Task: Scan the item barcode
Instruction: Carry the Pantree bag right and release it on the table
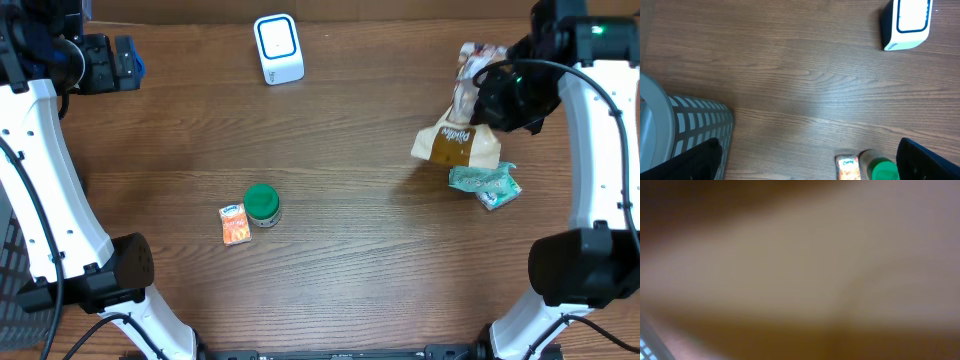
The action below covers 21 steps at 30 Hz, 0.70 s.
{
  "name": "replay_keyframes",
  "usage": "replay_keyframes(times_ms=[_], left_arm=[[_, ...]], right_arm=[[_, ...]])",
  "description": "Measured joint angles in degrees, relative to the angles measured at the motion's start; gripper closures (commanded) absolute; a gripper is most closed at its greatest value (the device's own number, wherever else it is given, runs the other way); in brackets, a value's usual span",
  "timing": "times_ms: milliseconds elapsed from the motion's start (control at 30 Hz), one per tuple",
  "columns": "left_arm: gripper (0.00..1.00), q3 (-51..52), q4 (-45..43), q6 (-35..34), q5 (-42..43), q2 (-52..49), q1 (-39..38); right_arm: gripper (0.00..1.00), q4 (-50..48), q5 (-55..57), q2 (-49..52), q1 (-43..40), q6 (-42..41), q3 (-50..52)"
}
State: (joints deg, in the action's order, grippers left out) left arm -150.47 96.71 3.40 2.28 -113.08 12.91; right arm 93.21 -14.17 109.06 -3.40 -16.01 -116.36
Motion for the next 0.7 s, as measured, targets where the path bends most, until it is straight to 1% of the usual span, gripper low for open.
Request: replay_keyframes(times_ms=[167,333,600,667,700], left_arm=[[0.0,0.0,0.0,0.0,0.0,0.0,0.0],[0.0,0.0,0.0,0.0,0.0,0.0,0.0],[0.0,0.0,0.0,0.0,0.0,0.0,0.0],[0.0,0.0,0.0,0.0,0.0,0.0,0.0],[0.01,0.0,0.0,0.0,0.0,0.0,0.0]], right_arm=[[0.96,-4.4,0.1,0.2,-0.8,0.6,8.3],[0.96,-8.5,1.1,0.3,-3.8,0.8,16.2],[0.93,-13.5,3.3,0.3,-8.8,0.9,23.0],[0.92,-14.7,4.0,0.3,-9.5,0.9,24.4],[0.89,-15.4,4.2,0.3,-9.8,0.9,25.3]])
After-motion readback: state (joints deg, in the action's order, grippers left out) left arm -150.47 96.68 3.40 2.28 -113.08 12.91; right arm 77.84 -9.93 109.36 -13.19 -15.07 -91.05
